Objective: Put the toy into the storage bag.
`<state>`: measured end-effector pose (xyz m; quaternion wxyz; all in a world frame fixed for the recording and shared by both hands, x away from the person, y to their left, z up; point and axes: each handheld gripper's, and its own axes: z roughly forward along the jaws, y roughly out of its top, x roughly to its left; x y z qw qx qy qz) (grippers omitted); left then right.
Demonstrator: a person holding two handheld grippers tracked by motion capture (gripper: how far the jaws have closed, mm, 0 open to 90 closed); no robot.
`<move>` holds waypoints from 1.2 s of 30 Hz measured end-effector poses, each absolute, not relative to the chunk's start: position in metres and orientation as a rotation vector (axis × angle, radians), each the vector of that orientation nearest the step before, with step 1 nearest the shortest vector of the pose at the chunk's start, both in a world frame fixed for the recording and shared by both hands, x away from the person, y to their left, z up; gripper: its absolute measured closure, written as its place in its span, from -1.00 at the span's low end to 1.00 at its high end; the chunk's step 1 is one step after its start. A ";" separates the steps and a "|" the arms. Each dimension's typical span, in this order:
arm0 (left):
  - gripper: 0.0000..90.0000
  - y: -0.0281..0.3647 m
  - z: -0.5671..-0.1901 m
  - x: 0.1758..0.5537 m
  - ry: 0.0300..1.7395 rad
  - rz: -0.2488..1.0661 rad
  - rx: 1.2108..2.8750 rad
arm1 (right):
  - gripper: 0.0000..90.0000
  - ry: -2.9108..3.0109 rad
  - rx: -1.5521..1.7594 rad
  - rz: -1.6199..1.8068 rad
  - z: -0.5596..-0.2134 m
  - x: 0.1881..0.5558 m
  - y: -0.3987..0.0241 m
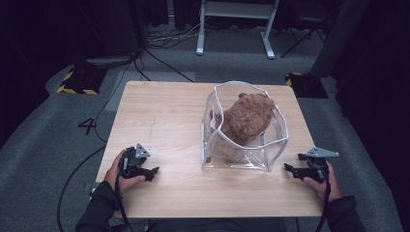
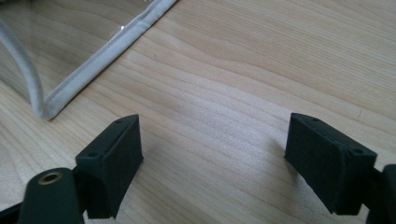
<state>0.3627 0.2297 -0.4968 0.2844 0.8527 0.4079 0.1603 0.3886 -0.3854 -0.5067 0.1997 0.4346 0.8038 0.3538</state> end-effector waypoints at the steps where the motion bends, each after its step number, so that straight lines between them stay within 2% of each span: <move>1: -0.62 0.231 -0.497 0.362 1.101 0.414 2.268 | -0.58 2.247 1.215 0.989 -0.507 0.389 -0.385; 5: -0.63 0.238 -0.503 0.356 1.128 0.387 2.198 | -0.58 2.247 1.215 0.989 -0.507 0.389 -0.385; 10: -0.65 0.241 -0.508 0.347 1.149 0.424 2.134 | -0.58 2.247 1.215 0.989 -0.507 0.389 -0.385; 36: -0.66 0.241 -0.508 0.345 1.166 0.433 2.126 | -0.58 2.249 1.215 0.989 -0.507 0.388 -0.386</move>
